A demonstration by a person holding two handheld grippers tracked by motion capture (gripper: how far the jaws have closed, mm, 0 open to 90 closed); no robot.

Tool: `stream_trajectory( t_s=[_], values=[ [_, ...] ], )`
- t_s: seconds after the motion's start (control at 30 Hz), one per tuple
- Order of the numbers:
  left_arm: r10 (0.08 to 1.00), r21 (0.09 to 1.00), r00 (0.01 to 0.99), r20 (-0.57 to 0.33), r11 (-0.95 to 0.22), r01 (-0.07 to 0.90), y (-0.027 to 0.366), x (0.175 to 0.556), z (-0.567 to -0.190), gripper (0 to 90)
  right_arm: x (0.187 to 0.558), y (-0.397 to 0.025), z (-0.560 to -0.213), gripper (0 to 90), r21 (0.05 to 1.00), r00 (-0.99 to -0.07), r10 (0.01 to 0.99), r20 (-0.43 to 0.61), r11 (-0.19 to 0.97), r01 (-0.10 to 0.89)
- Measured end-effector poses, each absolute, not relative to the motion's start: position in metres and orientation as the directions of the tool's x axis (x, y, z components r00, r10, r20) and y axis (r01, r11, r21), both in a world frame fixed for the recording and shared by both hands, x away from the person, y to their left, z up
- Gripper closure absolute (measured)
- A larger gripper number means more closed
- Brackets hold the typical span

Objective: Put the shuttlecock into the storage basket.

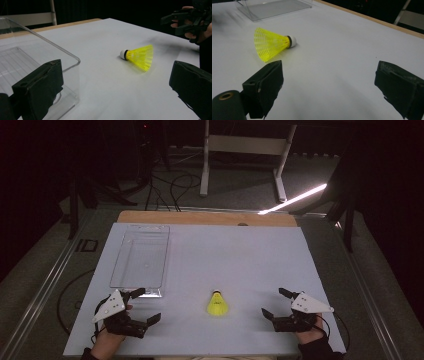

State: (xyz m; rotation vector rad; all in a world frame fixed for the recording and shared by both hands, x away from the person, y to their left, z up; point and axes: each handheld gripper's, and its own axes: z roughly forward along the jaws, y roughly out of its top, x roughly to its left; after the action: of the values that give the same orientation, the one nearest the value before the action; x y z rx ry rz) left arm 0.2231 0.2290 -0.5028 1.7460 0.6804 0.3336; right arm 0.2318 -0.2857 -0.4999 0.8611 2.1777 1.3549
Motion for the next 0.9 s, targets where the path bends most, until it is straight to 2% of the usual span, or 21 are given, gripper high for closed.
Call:
stream_trajectory(
  t_s=[0.37,0.9],
  values=[
    [0.565,0.94,0.813,-0.139,-0.184,0.288,0.225,0.226,-0.484,0.0,0.232,-0.286,-0.5,8.5,0.903,-0.712,0.702,-0.023,0.32,0.286],
    [0.453,0.892,0.887,-0.09,-0.36,0.274,0.215,0.238,-0.447,0.0,0.232,-0.284,-0.499,8.5,0.902,-0.715,0.699,-0.027,0.326,0.284]
  ],
)
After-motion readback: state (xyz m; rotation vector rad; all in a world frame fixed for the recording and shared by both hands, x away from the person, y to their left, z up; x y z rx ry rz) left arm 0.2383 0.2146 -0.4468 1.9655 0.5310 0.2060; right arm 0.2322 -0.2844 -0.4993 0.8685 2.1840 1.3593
